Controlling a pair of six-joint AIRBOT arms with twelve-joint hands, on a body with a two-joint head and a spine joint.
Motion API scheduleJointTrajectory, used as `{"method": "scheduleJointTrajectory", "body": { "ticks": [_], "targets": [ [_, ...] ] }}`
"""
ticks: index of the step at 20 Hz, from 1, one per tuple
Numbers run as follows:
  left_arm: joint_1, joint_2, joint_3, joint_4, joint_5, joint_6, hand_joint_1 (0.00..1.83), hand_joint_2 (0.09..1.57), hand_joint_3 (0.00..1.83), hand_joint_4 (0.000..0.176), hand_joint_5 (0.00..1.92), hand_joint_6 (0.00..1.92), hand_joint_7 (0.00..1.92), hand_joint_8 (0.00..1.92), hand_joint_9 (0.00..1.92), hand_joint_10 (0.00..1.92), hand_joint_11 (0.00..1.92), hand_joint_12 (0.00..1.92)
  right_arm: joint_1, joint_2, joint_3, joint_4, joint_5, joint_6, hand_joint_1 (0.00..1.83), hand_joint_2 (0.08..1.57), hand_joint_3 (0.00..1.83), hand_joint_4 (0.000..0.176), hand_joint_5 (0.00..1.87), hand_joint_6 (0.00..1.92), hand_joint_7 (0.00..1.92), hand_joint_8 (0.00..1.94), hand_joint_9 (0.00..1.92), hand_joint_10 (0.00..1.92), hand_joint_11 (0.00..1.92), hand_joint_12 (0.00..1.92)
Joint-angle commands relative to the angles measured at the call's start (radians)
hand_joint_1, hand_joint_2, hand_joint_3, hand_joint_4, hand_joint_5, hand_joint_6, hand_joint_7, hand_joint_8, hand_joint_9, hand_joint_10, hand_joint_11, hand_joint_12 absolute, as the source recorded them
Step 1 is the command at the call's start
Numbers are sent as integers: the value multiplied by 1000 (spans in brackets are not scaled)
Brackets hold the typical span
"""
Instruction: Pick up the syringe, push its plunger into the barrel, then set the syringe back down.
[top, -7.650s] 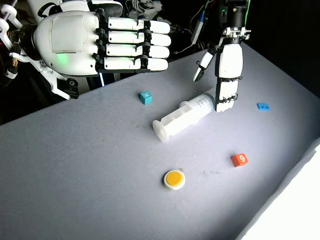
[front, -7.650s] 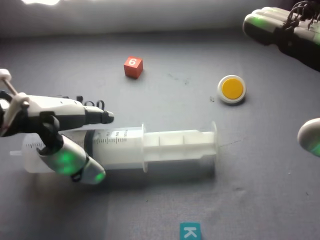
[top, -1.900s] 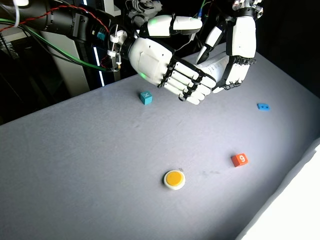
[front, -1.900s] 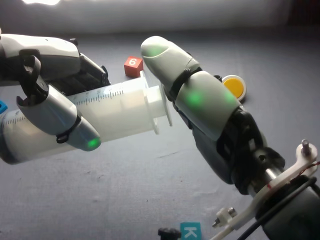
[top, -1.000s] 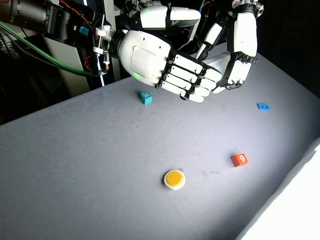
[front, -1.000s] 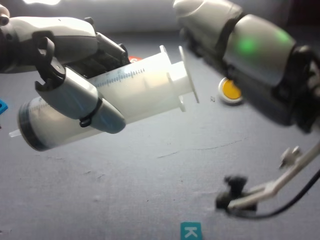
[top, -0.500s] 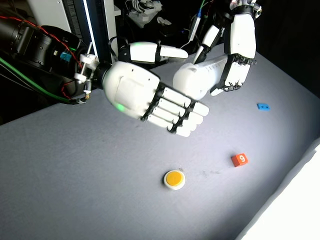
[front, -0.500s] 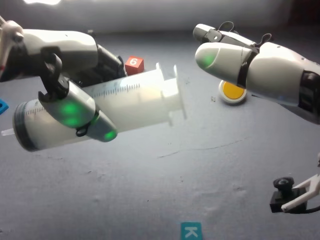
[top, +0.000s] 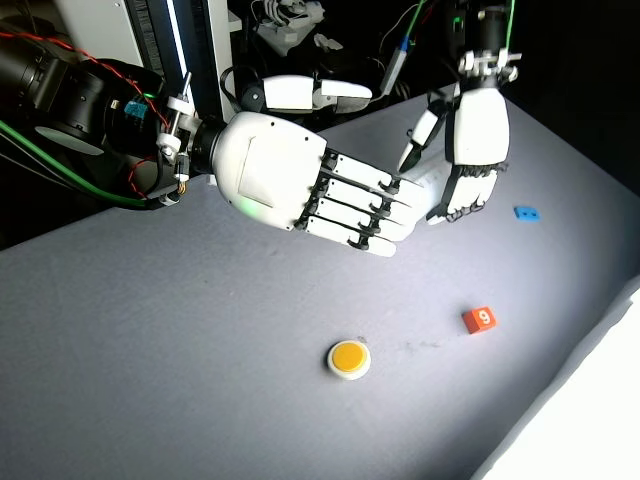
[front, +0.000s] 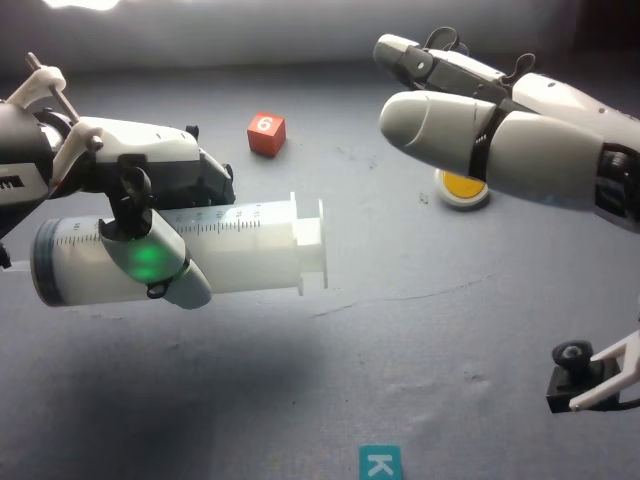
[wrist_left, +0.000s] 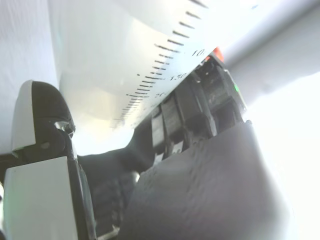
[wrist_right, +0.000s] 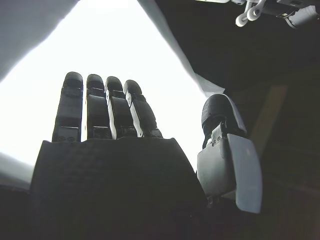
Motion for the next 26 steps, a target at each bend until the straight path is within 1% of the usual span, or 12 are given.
{"method": "scheduleJointTrajectory", "body": {
  "ticks": [1, 6, 8, 10, 11, 12, 13, 14, 15, 17, 22, 26],
  "targets": [
    [3, -10, 9, 23, -90, -2, 1358, 1182, 0, 0, 807, 1124, 902, 1349, 733, 1333, 467, 1422, 3, 3, -1, -44, 113, 0, 0, 1167, 0, 0, 0, 0, 0, 0, 0, 0, 0, 0],
    [70, -54, 69, 20, -128, -2, 1337, 1236, 5, 0, 743, 1151, 775, 1642, 651, 1422, 450, 1440, -14, 2, -1, -51, 119, -26, 0, 1177, 3, 0, 0, 0, 0, 0, 0, 0, 0, 0],
    [97, -73, 98, 20, -152, -2, 1342, 1228, 0, 0, 732, 1169, 815, 1464, 663, 1507, 448, 1488, -18, 2, -1, -57, 120, -26, 0, 1181, 5, 0, 0, 0, 0, 0, 0, 0, 0, 0],
    [117, -86, 115, 20, -163, -2, 1349, 1197, 0, 0, 782, 1210, 885, 1282, 692, 1425, 409, 1427, -21, 2, -1, -61, 122, -26, 0, 1182, 5, 0, 0, 0, 0, 0, 0, 0, 0, 0],
    [125, -89, 118, 20, -169, -2, 1165, 1270, 1, 0, 690, 1466, 726, 1376, 555, 1179, 271, 1423, -23, 1, -1, -64, 123, -26, 0, 1178, 2, 0, 0, 0, 0, 0, 0, 0, 0, 0],
    [133, -92, 120, 19, -172, -2, 996, 1237, 0, 0, 316, 881, 447, 832, 370, 897, 72, 1398, -25, 0, -1, -68, 123, -26, 0, 1178, 2, 0, 0, 0, 0, 0, 0, 0, 0, 0],
    [140, -93, 118, 15, -177, -2, 888, 1220, 0, 0, 163, 449, 313, 407, 204, 616, 14, 1169, -26, -1, -1, -71, 125, -26, 0, 1177, 2, 0, 0, 0, 0, 0, 0, 0, 0, 0],
    [145, -93, 114, 9, -180, -2, 641, 1158, 0, 0, 53, 125, 129, 179, 69, 244, 2, 670, -27, -2, -1, -74, 128, -26, 0, 1178, 2, 0, 0, 0, 0, 0, 0, 0, 0, 0],
    [149, -93, 111, 8, -181, -2, 498, 1035, 0, 0, 10, 24, 25, 35, 13, 48, 0, 255, -28, -2, -1, -75, 130, -26, 0, 1175, 1, 0, 0, 0, 0, 0, 0, 0, 0, 0],
    [158, -92, 110, 7, -184, -2, 310, 905, 0, 0, 0, 0, 0, 0, 0, 1, 0, 9, -30, -3, -1, -77, 133, -26, 0, 1180, 3, 0, 0, 0, 0, 0, 0, 0, 0, 0],
    [125, -69, 95, 22, -200, -2, 407, 821, 0, 0, 0, 0, 0, 0, 0, 0, 4, 2, -32, -4, -1, -77, 134, -26, 0, 1180, 2, 0, 0, 0, 0, 0, 0, 0, 0, 0],
    [85, -14, 77, 141, -337, -2, 424, 857, 0, 0, 0, 0, 0, 0, 0, 0, 5, 2, -32, -4, -1, -79, 135, -26, 0, 1183, 3, 0, 0, 0, 0, 0, 0, 0, 0, 0]
  ]
}}
